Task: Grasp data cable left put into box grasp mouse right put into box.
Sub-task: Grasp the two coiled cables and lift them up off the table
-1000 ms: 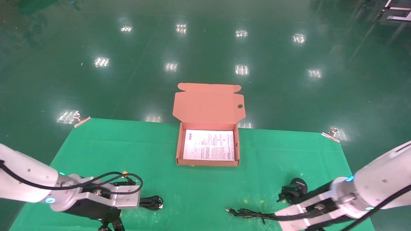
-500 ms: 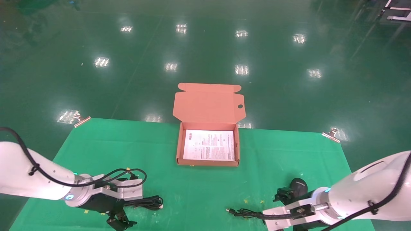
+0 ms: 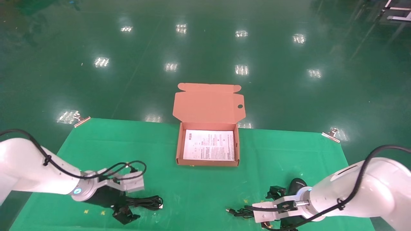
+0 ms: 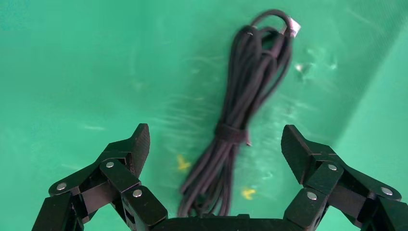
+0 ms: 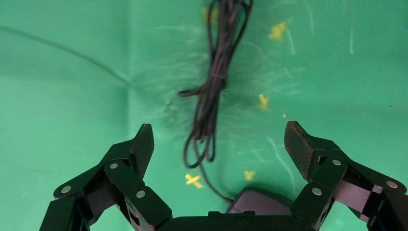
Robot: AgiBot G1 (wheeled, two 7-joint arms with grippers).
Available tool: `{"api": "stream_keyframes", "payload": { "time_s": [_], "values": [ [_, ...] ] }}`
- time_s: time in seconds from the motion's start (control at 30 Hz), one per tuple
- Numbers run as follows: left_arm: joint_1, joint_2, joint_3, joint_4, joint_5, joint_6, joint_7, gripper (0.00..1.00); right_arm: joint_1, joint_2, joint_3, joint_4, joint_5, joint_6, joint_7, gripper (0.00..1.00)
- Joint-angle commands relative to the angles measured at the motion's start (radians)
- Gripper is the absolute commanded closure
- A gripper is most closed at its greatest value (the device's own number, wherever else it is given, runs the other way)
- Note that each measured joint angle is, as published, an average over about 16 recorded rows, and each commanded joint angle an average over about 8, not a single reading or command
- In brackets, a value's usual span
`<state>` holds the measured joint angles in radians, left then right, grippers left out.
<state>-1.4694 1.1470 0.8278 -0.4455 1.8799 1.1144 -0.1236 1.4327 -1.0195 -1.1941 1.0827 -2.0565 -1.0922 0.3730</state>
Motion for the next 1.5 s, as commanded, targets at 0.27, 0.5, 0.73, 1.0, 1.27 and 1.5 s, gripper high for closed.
{"api": "stream_keyframes", "payload": {
  "time_s": [0.27,0.5,0.73,1.0,1.27,1.5],
  "values": [
    [-0.011,0.018,-0.012,0.066,-0.013,-0.036,0.031,1.00,-0.007,-0.037,0.001,-0.070,-0.006,0.039,-0.010,1.00],
    [-0.010,0.015,-0.010,0.053,-0.012,-0.029,0.024,1.00,-0.006,-0.030,0.001,-0.057,-0.005,0.031,-0.009,1.00],
    [-0.009,0.013,-0.008,0.045,-0.010,-0.023,0.020,1.00,-0.005,-0.025,0.001,-0.049,-0.004,0.025,-0.009,1.00],
    [-0.009,0.012,-0.007,0.039,-0.008,-0.019,0.018,1.00,-0.004,-0.021,0.001,-0.043,-0.003,0.021,-0.008,1.00],
    [-0.008,0.011,-0.007,0.036,-0.008,-0.017,0.017,1.00,-0.004,-0.020,0.001,-0.040,-0.003,0.019,-0.008,1.00],
    [-0.008,0.011,-0.006,0.034,-0.007,-0.016,0.016,1.00,-0.004,-0.019,0.000,-0.038,-0.002,0.018,-0.008,1.00]
  ]
}}
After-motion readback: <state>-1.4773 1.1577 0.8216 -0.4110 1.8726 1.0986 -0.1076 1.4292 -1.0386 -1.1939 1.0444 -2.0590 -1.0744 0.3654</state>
